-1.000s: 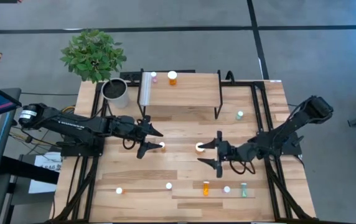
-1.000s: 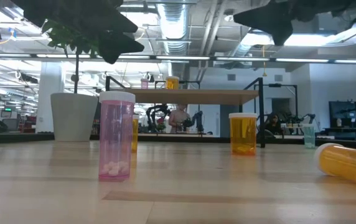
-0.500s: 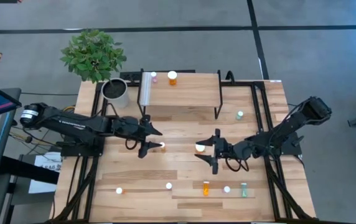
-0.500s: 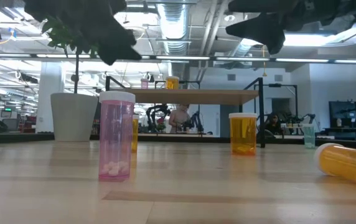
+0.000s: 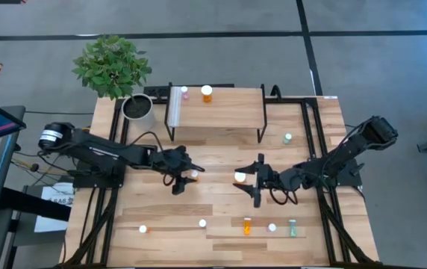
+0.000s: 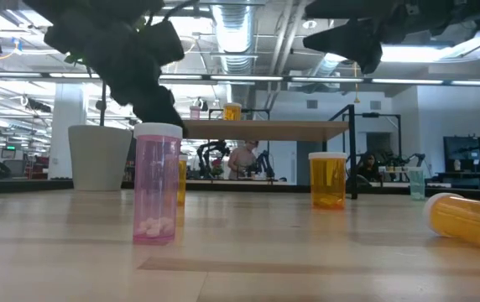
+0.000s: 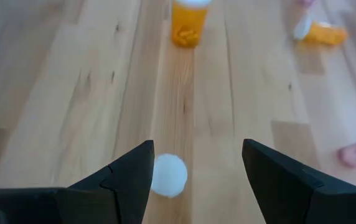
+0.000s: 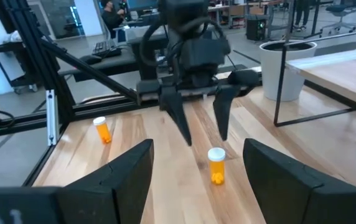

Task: Pick and place medicine bottles onto shelf by color
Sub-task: Put the left pink pill bottle on the shelf aligned with the other pink bottle

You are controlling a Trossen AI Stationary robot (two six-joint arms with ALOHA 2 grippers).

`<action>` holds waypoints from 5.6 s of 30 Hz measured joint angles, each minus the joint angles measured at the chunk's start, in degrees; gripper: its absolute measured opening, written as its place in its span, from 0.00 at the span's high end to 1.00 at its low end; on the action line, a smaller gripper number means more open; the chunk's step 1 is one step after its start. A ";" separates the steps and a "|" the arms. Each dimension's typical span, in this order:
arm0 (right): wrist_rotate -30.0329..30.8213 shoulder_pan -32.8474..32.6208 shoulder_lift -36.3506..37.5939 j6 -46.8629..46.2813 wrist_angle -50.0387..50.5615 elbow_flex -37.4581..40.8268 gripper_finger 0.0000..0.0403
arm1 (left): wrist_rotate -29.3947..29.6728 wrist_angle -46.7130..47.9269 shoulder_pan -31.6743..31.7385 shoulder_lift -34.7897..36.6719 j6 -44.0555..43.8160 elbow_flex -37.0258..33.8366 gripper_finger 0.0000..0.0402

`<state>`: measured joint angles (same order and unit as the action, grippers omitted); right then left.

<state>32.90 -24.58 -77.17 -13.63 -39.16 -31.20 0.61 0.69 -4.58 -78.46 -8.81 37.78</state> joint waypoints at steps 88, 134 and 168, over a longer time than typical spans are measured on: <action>0.11 -0.02 -0.02 -1.94 0.13 0.00 0.33 | -0.62 -4.05 -2.97 4.00 8.33 6.84 0.42; 0.10 -0.02 -0.02 -2.99 0.09 0.02 0.33 | -2.85 -18.10 -2.95 13.40 9.58 0.24 0.53; 0.10 -0.02 -0.02 -2.97 0.09 0.02 0.33 | -2.79 -18.45 -2.95 13.38 7.94 0.24 0.53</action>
<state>33.00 -24.60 -77.19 -16.60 -39.07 -31.18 -2.17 -17.76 -7.53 -65.08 -0.86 38.02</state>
